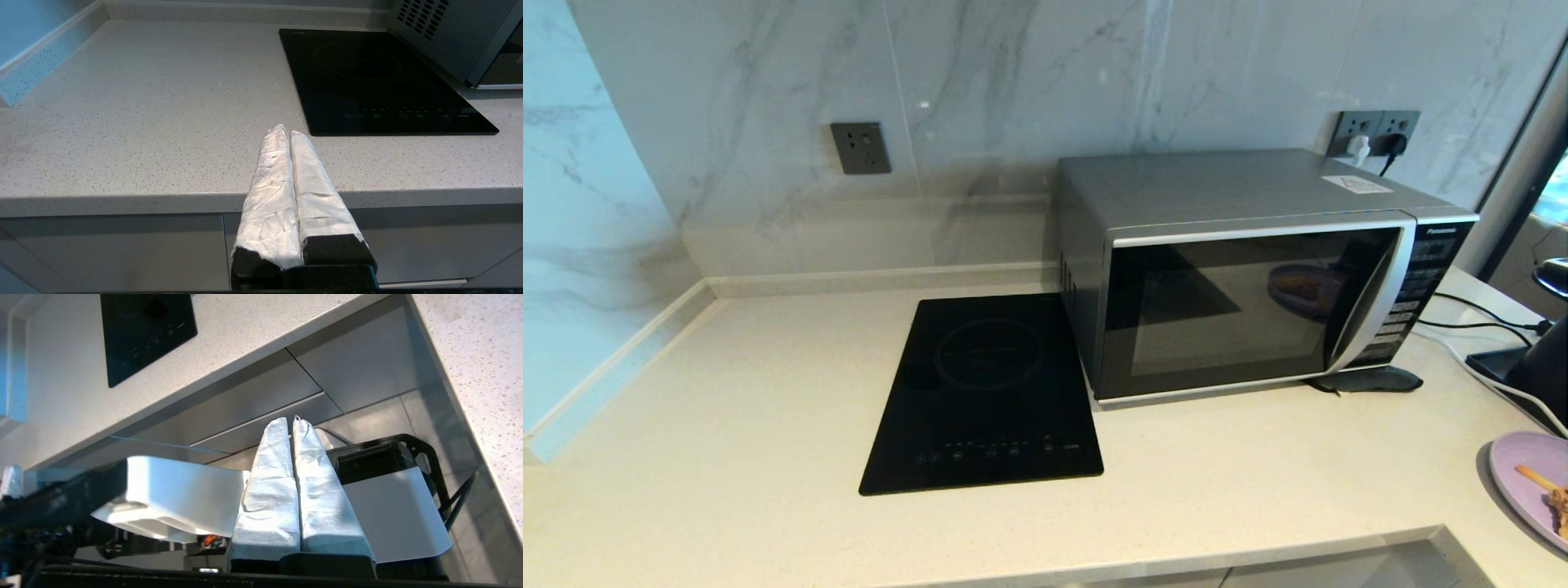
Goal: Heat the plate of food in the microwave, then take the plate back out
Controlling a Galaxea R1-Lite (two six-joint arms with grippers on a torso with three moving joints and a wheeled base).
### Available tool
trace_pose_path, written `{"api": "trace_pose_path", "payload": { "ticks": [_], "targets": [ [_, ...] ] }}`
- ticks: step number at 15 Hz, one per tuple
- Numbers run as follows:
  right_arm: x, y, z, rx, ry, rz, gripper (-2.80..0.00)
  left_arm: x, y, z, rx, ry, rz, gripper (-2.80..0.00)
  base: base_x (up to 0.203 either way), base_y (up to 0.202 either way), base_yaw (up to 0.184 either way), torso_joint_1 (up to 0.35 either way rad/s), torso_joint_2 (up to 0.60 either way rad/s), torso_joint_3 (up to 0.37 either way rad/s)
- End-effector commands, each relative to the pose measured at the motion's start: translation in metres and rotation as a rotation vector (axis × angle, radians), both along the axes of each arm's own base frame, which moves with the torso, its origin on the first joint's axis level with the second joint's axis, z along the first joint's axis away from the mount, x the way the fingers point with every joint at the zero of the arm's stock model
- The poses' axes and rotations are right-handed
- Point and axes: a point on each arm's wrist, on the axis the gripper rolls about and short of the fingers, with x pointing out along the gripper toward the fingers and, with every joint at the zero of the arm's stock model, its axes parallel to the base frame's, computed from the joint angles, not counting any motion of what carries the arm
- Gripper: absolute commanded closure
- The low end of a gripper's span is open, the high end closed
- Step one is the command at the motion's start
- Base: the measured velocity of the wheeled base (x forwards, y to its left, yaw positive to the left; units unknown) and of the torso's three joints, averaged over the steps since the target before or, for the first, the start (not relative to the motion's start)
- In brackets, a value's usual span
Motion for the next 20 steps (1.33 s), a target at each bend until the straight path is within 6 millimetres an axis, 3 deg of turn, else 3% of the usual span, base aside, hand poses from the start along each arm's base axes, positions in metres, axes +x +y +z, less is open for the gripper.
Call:
{"api": "trace_pose_path", "payload": {
  "ticks": [1,5,11,15,18,20],
  "targets": [
    [-0.034,-0.002,-0.029,-0.012,-0.079,0.014,0.0,0.0,0.0,0.0,-0.001,0.001,0.001,0.0,0.0,0.0,0.0,0.0,0.0,0.0],
    [-0.055,0.006,-0.078,-0.078,-0.123,0.009,0.0,0.0,0.0,0.0,-0.001,0.001,0.001,0.0,0.0,0.0,0.0,0.0,0.0,0.0],
    [-0.05,0.01,-0.108,-0.077,-0.065,-0.007,0.0,0.0,0.0,0.0,-0.001,0.001,0.001,0.0,0.0,0.0,0.0,0.0,0.0,0.0],
    [-0.056,0.007,-0.158,-0.178,-0.106,0.002,0.0,0.0,0.0,0.0,-0.001,0.001,0.001,0.0,0.0,0.0,0.0,0.0,0.0,0.0],
    [-0.042,0.006,-0.151,-0.24,-0.237,-0.058,0.0,0.0,0.0,0.0,-0.001,0.001,0.001,0.0,0.0,0.0,0.0,0.0,0.0,0.0],
    [-0.019,0.004,-0.15,-0.323,-0.313,-0.101,0.0,0.0,0.0,0.0,-0.001,0.001,0.002,0.0,0.0,0.0,0.0,0.0,0.0,0.0]
  ]
}}
